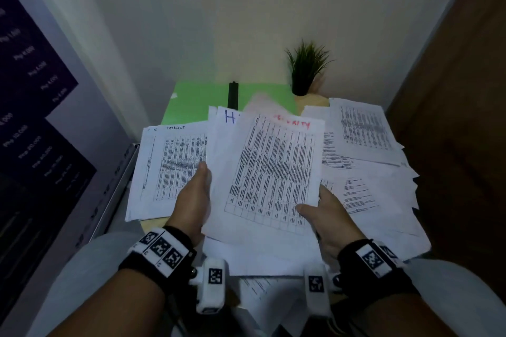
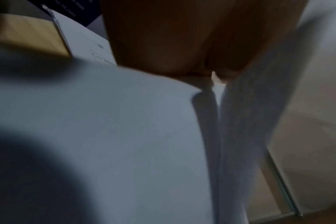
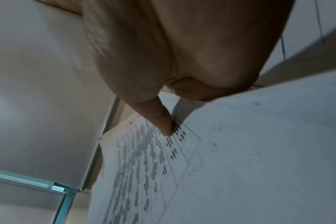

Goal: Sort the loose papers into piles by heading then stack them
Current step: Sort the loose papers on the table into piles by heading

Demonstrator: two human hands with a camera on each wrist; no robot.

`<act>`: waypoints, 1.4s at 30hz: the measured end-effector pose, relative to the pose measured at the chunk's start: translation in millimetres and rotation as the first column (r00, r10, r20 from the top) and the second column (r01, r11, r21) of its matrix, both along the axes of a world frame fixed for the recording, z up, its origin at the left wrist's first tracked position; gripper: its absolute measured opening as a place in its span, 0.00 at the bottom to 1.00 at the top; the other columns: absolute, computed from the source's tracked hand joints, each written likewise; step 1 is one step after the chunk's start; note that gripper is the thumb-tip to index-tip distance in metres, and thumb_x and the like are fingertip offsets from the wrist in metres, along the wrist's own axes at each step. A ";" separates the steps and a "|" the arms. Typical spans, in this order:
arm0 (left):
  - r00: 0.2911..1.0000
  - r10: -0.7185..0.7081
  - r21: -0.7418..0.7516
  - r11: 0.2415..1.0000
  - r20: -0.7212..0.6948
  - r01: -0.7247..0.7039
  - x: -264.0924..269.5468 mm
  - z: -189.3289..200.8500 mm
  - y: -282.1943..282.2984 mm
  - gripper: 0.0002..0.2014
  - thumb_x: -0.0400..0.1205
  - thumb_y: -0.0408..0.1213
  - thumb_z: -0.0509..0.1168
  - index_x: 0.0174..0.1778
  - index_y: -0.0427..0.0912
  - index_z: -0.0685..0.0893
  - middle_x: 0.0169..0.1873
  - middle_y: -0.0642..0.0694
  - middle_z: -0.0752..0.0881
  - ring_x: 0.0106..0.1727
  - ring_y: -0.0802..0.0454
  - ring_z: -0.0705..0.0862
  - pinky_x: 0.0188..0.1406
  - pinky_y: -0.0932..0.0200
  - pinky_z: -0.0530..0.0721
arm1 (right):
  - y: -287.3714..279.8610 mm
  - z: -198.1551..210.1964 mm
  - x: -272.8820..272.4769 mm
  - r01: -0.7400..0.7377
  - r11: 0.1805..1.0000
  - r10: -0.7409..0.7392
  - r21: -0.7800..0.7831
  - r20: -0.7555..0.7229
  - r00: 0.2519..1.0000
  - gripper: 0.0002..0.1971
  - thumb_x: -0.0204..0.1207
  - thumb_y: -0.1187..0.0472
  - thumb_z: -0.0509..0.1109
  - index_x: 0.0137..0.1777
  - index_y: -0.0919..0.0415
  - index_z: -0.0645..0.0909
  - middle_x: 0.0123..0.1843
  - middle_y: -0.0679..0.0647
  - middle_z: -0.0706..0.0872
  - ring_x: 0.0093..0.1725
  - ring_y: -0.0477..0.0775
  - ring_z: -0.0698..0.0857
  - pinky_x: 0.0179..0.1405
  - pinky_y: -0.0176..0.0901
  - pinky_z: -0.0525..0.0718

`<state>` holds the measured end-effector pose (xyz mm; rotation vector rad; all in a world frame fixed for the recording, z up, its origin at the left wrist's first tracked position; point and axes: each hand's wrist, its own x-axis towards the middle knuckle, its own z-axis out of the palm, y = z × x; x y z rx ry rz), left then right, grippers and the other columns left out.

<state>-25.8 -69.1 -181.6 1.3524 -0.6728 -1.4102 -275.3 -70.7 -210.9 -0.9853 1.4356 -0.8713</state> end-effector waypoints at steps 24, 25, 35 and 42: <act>0.867 -0.110 -0.298 0.912 0.485 0.283 -19.8 -16.9 5.8 0.22 0.89 0.25 0.57 0.67 0.59 0.65 0.61 0.54 0.84 0.57 0.66 0.86 0.52 0.67 0.87 | 17.5 13.3 14.9 0.085 0.883 -0.191 -0.462 -0.188 0.963 0.23 0.84 0.73 0.65 0.72 0.49 0.70 0.64 0.39 0.84 0.61 0.28 0.82 0.63 0.25 0.78; 0.851 -0.141 -0.246 0.922 0.506 0.300 -19.8 -23.5 5.3 0.21 0.89 0.26 0.57 0.69 0.56 0.64 0.61 0.54 0.84 0.57 0.66 0.86 0.52 0.66 0.87 | 17.9 8.0 15.9 0.059 0.913 -0.160 -0.404 -0.221 0.962 0.24 0.85 0.71 0.64 0.75 0.50 0.70 0.65 0.42 0.85 0.61 0.35 0.84 0.65 0.31 0.80; 0.838 0.006 -0.037 0.999 0.545 0.017 10.4 -42.3 -20.8 0.15 0.86 0.24 0.52 0.63 0.45 0.72 0.44 0.38 0.83 0.37 0.45 0.81 0.34 0.56 0.78 | 12.5 -29.4 3.1 -0.153 0.988 0.131 -0.016 -0.436 0.891 0.07 0.85 0.60 0.67 0.52 0.44 0.78 0.46 0.48 0.86 0.36 0.49 0.82 0.36 0.42 0.77; 0.714 0.139 -0.023 0.985 0.686 -0.170 101.7 -35.7 -51.1 0.16 0.85 0.24 0.55 0.67 0.41 0.73 0.47 0.42 0.82 0.42 0.45 0.80 0.42 0.52 0.78 | 10.7 -29.9 -20.8 -0.098 0.993 0.116 0.064 -0.542 0.832 0.06 0.85 0.56 0.67 0.59 0.50 0.81 0.57 0.52 0.88 0.37 0.49 0.88 0.32 0.39 0.80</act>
